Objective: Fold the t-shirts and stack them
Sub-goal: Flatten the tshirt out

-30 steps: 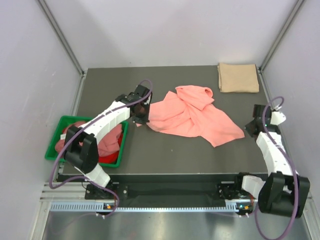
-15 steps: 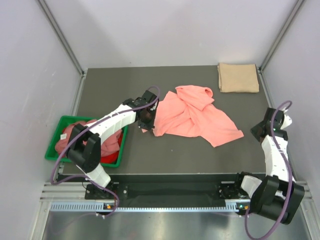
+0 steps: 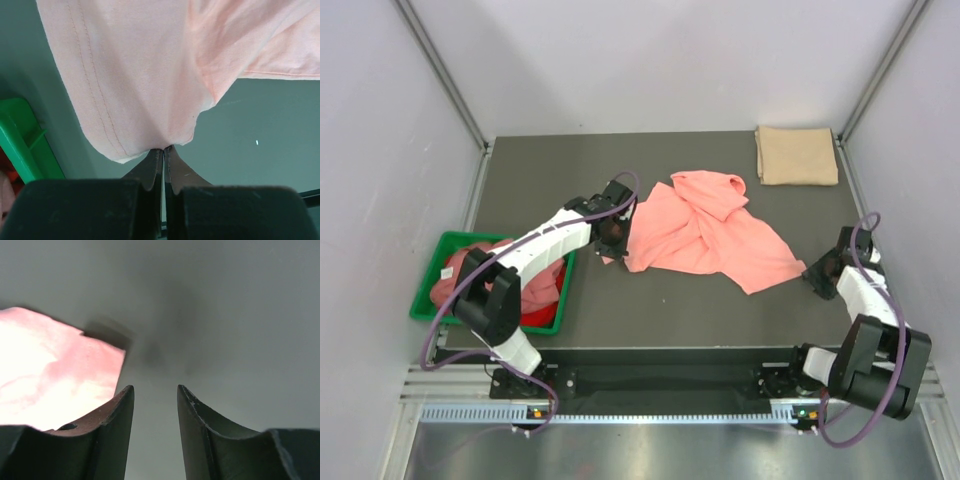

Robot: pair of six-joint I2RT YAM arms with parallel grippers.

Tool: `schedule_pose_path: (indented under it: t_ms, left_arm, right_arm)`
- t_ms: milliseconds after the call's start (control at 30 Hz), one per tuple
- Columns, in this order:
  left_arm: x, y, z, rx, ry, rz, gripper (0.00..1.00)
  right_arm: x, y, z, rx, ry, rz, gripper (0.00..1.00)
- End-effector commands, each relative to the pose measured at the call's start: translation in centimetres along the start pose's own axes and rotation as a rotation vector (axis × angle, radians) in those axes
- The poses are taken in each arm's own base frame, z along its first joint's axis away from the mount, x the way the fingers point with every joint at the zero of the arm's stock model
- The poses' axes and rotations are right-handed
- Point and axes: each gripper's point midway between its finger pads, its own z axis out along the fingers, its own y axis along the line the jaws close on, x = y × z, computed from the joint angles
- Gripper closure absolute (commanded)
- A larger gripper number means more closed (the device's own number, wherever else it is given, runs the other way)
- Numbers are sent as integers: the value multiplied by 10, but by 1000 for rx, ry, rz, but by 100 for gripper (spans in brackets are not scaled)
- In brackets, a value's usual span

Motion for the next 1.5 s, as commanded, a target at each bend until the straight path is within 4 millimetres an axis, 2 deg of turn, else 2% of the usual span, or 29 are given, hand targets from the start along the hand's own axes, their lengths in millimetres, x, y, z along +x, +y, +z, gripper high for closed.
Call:
schedule_pose_path:
  t_ms: [0,200,567,733,1000,1333,1433,1467]
  left_arm:
    - [-18,-6,-20,39,-82,14,100]
    - [-21,-7,-23,44,-96,17,100]
    - [-15,-6,-16,43,-77,19,100]
    - [-15,-7,-16,46,-77,24,100]
    - [-16,-4,-19,34,-87,26,100]
    - [-19,-4,-24,35,-98,25,100]
    - [-19,-4,-25,34,-100,20,100]
    - [-20,-4,-25,35,-102,18,100]
  right_arm:
    - [-6,7,8,-27,-29,3,59]
    - [-10,16,19,-44,-12,21,59]
    - [-17,37,21,-107,8,45,59]
    - [-18,40,24,-106,3,53,59]
    - [-11,34,37,-22,29,25,61]
    - [6,27,52,-2,57,8,88]
    - [6,27,55,-12,53,-9,100]
    - [5,27,55,-11,49,-15,100]
